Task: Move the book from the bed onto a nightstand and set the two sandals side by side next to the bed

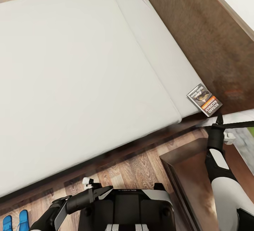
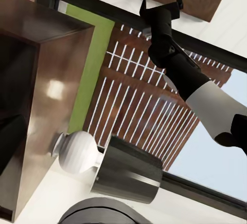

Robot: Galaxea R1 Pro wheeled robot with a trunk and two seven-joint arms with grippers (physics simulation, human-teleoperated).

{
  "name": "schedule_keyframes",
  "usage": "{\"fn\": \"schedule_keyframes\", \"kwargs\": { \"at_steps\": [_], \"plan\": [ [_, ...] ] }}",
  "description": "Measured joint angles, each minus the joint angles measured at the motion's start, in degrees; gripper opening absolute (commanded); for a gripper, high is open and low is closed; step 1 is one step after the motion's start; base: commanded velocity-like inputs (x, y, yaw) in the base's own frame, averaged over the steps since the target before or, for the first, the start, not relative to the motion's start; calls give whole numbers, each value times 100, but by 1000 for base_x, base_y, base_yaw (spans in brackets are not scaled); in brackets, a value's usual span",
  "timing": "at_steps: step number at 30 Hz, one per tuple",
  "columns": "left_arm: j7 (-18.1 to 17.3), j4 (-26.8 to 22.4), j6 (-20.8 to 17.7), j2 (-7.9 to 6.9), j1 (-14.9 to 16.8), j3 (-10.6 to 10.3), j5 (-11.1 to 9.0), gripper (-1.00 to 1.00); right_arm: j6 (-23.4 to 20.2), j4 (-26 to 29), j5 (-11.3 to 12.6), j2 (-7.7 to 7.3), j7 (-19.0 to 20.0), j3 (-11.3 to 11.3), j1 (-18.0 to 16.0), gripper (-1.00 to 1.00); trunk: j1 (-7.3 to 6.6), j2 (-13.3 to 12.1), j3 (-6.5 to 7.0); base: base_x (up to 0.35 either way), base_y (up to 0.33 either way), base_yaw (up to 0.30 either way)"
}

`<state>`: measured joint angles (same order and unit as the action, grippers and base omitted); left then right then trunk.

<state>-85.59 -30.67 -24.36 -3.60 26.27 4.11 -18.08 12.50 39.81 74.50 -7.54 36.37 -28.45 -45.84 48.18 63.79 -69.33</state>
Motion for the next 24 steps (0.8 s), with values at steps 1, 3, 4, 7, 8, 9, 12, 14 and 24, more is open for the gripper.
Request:
{"fn": "schedule_keyframes", "kwargs": {
  "at_steps": [1, 3, 4, 7, 8, 9, 12, 14, 24],
  "plan": [
    [0, 0, 0, 0, 0, 0, 0, 100, 0, 0, 0, 0, 0, 0, 1, 100, 22, 40, -18, 0, 0, 0],
    [0, 0, 0, 0, 0, 0, 0, 100, 0, -1, 0, 0, 0, 0, 2, 100, 66, 120, -54, 0, 0, 0],
    [0, 0, 0, 0, 0, 0, 0, 100, 0, -1, 0, 0, 0, 0, 3, 100, 88, 161, -72, 0, 0, 0],
    [0, 0, 0, 0, 0, 0, 0, 100, 0, -1, 0, 0, 0, 0, 0, 100, 154, 281, -126, 0, 0, 0],
    [0, 0, 0, 0, 0, 0, 0, 100, 0, -1, 0, 0, 0, 0, 1, 100, 176, 321, -144, 0, 0, 0],
    [0, 0, 0, 0, 0, 0, 0, 100, 0, -5, 0, 0, 0, 0, 2, 100, 198, 361, -162, 0, 0, 0],
    [0, 0, 0, 0, 0, 0, 0, 100, 0, -10, 0, 6, 0, 6, 0, 100, 264, 482, -216, 0, 0, 0],
    [0, 0, 0, 0, 0, 0, 0, 100, 0, -14, 0, 7, 0, 7, -1, 100, 308, 562, -251, 0, 0, 0],
    [0, 0, 0, 0, 0, 0, 0, 100, 0, -10, 0, 10, 0, 17, -1, 100, 527, 963, -431, 0, 0, 0]
  ]
}}
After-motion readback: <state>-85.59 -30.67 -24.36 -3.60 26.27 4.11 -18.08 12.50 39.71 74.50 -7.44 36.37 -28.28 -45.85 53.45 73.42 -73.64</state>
